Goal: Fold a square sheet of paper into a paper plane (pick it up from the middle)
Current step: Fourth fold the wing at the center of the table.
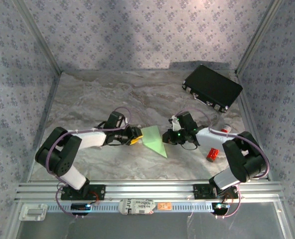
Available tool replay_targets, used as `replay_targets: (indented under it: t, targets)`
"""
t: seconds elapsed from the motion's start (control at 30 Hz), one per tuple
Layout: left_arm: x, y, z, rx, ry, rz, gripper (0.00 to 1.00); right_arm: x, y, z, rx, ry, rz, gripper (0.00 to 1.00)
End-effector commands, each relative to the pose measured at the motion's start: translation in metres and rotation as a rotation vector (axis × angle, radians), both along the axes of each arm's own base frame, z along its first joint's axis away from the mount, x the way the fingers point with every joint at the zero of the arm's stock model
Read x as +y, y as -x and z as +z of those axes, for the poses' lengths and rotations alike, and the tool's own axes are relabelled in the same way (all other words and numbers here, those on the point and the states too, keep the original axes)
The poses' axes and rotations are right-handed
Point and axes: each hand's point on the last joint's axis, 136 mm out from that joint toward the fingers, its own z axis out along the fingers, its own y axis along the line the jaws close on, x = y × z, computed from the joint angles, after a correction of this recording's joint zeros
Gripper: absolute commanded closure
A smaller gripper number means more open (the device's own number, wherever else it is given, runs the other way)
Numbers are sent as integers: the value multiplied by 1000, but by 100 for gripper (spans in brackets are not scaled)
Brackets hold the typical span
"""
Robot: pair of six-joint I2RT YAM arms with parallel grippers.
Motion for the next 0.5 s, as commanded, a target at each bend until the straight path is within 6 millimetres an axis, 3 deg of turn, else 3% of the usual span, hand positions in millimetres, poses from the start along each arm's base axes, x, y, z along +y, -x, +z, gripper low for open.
replay_targets:
  t: [0.0, 0.17, 0.47]
  targets:
    - [-5, -5, 5, 4, 26, -6, 54, -2, 2, 7, -15, -35, 10, 93]
    - [-8, -7, 6, 7, 41, -11, 46, -8, 2, 10, -24, -56, -8, 93]
    - [-22, -15, 12, 2, 106, -25, 43, -14, 3, 9, -18, -67, -20, 93]
